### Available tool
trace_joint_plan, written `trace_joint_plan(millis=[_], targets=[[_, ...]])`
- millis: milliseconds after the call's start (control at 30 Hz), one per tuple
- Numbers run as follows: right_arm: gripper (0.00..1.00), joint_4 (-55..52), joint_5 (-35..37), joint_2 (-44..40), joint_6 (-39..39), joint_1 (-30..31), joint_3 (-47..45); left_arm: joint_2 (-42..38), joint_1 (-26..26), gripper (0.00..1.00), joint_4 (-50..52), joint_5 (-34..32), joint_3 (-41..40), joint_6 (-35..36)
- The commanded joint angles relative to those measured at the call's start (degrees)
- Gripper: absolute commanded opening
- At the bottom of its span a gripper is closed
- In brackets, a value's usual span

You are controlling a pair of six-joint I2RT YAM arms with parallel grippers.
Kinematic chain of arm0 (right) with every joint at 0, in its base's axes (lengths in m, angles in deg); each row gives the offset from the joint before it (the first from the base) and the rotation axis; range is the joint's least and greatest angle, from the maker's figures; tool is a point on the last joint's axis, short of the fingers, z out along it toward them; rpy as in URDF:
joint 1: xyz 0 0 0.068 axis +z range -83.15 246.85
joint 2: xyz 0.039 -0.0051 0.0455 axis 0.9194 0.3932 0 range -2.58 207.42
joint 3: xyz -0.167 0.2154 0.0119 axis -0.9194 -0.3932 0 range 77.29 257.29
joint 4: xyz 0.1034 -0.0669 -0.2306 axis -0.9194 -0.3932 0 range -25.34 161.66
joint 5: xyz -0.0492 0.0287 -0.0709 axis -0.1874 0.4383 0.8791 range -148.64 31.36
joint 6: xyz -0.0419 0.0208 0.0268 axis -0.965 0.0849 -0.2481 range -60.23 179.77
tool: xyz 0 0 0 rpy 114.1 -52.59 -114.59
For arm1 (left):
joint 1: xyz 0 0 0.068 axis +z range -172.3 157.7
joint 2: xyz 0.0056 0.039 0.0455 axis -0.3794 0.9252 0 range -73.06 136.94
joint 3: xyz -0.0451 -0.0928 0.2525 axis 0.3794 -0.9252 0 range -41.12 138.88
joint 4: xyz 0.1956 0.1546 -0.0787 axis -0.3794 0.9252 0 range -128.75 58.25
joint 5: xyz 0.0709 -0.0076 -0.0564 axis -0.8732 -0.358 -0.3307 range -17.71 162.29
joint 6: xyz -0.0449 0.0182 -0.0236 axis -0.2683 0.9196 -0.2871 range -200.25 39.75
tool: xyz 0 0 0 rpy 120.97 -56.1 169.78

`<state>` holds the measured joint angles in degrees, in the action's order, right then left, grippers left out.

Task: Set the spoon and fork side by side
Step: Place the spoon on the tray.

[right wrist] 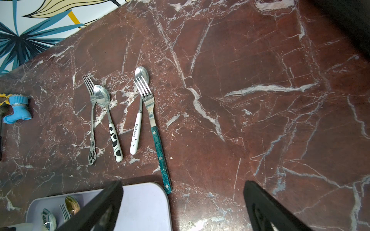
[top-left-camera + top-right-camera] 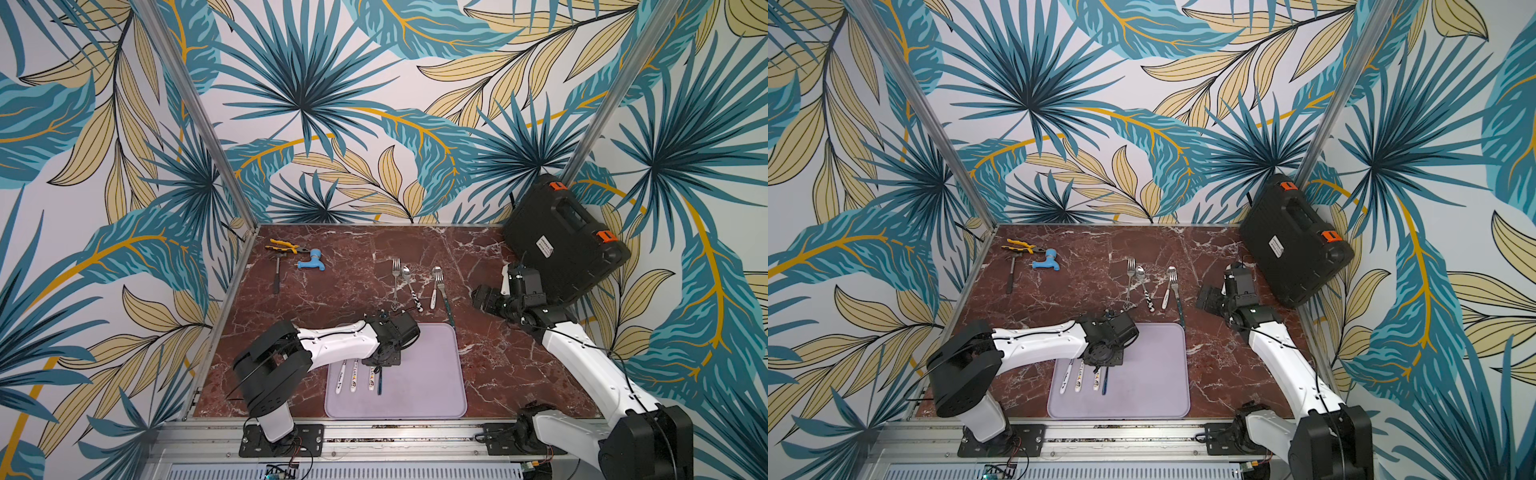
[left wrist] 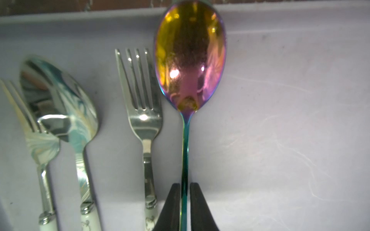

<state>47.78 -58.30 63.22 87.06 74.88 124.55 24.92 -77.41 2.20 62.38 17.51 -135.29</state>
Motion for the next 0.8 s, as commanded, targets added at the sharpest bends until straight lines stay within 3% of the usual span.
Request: trace_joint_plan(millis=[0, 467, 767], targets=[[1.0, -0.5, -0.3, 0.0, 0.3, 0.1, 0.3, 0.5, 0.2, 0.18, 0.7, -0.9, -1.0, -0.1], [0.99, -0.5, -0.2, 0.0, 0.2, 0.1, 0.3, -4.5, 0.6, 0.22, 3.1, -2.9, 3.5, 3.2], [0.99, 0.0, -0.5, 0.1, 0.3, 0.1, 0.0, -3.7, 6.9, 0.26, 6.4, -2.0, 14.6, 11.8]])
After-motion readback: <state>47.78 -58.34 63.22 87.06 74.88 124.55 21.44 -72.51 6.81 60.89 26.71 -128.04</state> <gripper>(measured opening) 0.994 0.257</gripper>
